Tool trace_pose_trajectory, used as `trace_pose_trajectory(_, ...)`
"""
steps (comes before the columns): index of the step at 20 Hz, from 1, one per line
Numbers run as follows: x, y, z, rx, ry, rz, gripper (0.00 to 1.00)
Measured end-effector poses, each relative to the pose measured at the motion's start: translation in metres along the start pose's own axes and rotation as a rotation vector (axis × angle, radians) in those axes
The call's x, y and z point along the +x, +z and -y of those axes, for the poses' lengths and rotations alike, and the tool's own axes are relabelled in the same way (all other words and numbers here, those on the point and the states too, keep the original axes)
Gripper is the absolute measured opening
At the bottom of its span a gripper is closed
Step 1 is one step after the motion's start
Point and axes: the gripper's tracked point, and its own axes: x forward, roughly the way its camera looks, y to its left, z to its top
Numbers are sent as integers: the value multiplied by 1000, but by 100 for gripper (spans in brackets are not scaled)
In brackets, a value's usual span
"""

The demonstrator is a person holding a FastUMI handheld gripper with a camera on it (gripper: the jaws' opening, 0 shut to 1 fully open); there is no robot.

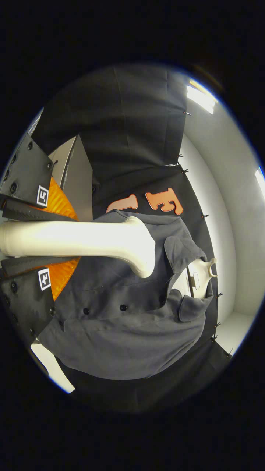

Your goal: Iron the clothes twice with a garment steamer, once on the left side and once on the right side.

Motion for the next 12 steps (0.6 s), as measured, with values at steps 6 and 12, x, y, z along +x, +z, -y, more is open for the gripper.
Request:
trace_pose_trajectory(6,11,-9,9,9,-22,-5,47)
trace_pose_trajectory(12,5,-40,13,25,-44,-56,47)
